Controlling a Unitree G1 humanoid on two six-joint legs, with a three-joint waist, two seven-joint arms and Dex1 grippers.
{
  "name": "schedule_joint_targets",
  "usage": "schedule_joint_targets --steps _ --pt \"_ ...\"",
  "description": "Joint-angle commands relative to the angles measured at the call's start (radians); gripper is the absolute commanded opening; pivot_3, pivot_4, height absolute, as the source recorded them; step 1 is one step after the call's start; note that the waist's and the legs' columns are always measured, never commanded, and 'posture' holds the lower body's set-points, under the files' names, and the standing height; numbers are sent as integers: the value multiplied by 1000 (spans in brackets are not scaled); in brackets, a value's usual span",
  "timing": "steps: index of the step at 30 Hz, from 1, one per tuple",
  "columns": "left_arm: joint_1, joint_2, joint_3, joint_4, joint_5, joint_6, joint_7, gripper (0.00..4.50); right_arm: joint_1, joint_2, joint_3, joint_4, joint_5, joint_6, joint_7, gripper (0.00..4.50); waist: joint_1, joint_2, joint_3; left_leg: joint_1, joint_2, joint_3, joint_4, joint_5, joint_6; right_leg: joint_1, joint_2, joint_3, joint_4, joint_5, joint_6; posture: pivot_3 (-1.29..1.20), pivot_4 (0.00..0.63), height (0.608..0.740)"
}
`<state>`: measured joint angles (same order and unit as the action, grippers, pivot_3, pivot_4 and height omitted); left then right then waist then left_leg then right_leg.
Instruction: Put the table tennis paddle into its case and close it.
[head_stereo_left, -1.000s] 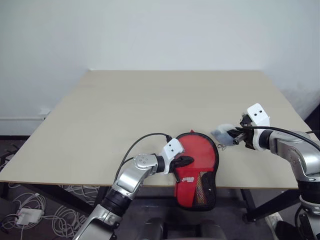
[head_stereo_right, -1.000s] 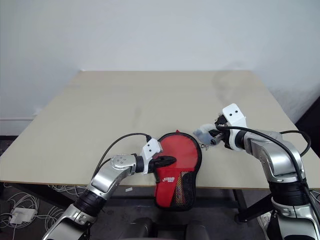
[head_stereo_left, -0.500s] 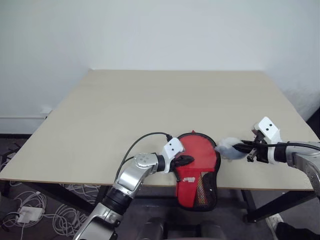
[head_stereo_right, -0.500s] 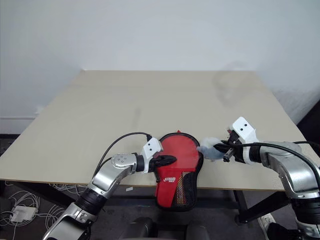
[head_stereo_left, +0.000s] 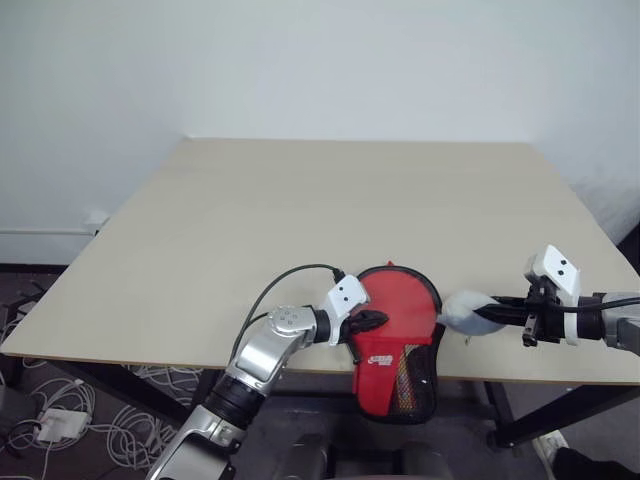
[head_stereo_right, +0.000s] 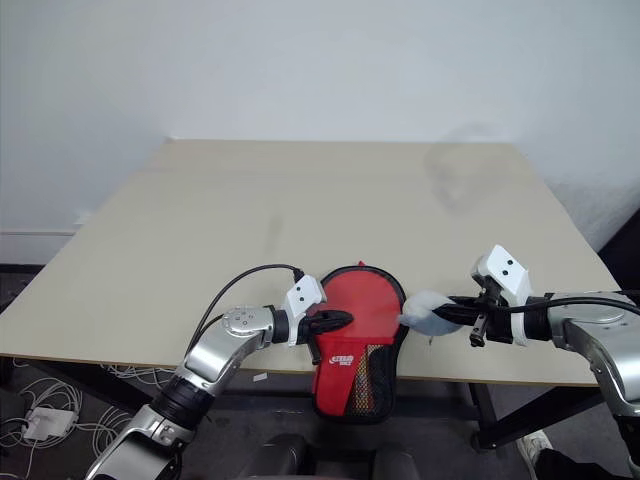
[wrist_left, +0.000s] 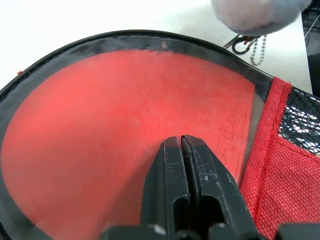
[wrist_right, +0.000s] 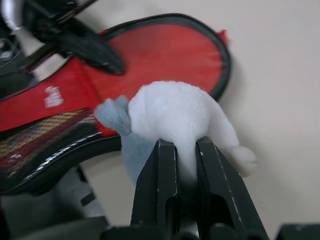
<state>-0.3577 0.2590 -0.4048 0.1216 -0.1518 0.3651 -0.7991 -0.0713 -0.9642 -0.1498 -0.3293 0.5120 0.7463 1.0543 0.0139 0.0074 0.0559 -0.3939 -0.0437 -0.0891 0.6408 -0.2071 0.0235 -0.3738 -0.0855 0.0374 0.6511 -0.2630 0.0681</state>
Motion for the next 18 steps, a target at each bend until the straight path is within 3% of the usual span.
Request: schedule_joint_targets --steps 1,18 --pt "11 10 -19 61 42 13 1 0 3 -33 -20 -38 14 -29 37 2 0 0 0 0 0 0 0 0 0 0 0 0 0 0 0 0 0 734" --pt "-58 -4 -26 189 72 -58 -46 0 155 -108 33 -181 71 -96 242 2 2 -2 -1 0 1 -1 2 -4 -2 2 -1 -2 -7 1 2 0 0 734"
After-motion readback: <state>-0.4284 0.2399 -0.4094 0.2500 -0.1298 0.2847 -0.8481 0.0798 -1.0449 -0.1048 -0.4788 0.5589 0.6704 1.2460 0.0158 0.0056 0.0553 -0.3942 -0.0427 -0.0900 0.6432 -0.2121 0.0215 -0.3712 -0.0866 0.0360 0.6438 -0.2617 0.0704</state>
